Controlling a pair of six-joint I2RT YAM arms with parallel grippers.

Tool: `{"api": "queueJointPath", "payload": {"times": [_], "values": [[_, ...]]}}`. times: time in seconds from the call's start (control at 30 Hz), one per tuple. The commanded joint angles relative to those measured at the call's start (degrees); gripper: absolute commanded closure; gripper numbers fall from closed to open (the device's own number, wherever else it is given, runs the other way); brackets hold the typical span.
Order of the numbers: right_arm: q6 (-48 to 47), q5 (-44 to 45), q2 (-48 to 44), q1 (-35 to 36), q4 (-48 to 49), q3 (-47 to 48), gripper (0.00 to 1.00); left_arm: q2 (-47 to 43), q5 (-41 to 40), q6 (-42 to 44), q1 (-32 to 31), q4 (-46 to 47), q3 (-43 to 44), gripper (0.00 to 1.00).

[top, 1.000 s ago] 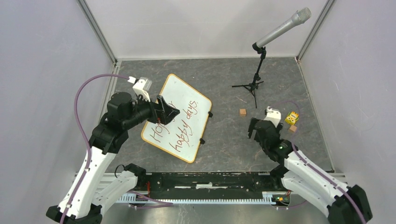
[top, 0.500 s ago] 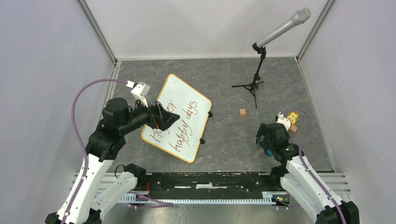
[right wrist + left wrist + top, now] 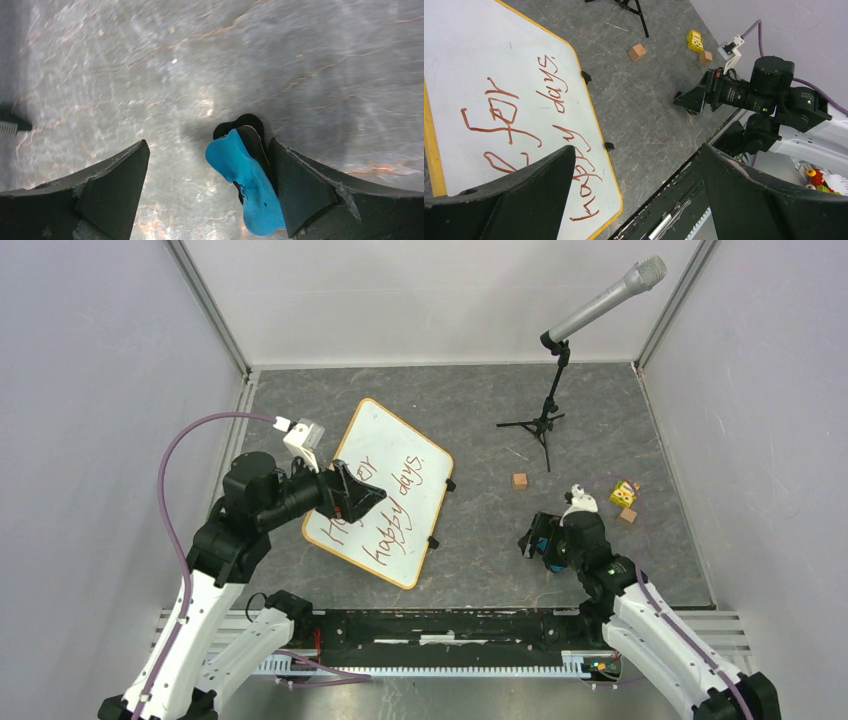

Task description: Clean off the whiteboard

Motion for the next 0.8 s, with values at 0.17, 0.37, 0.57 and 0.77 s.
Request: {"api": "queueJointPath", "payload": {"times": [0.17,0.37,0.57,0.77], "values": [[6.0,4.0,9.0,17.4,-3.3,2.9,0.06,2.0,-0.2,-2.9,0.1,2.0,1.6,0.00],[1.0,12.7,11.1,18.6,-14.0,8.6,0.02,2.4,0.1,-3.2,0.2,2.0,2.3,0.00],[1.0,9.8,8.9,18.6,-15.8,6.5,0.03,2.7,-0.3,-2.3,0.1,1.9,3.0,0.00],[3.6,7.6,9.7,21.3,-12.8,7.4,0.15,3.3,-1.2,-0.8,0.2,1.1,4.2,0.00]]}}
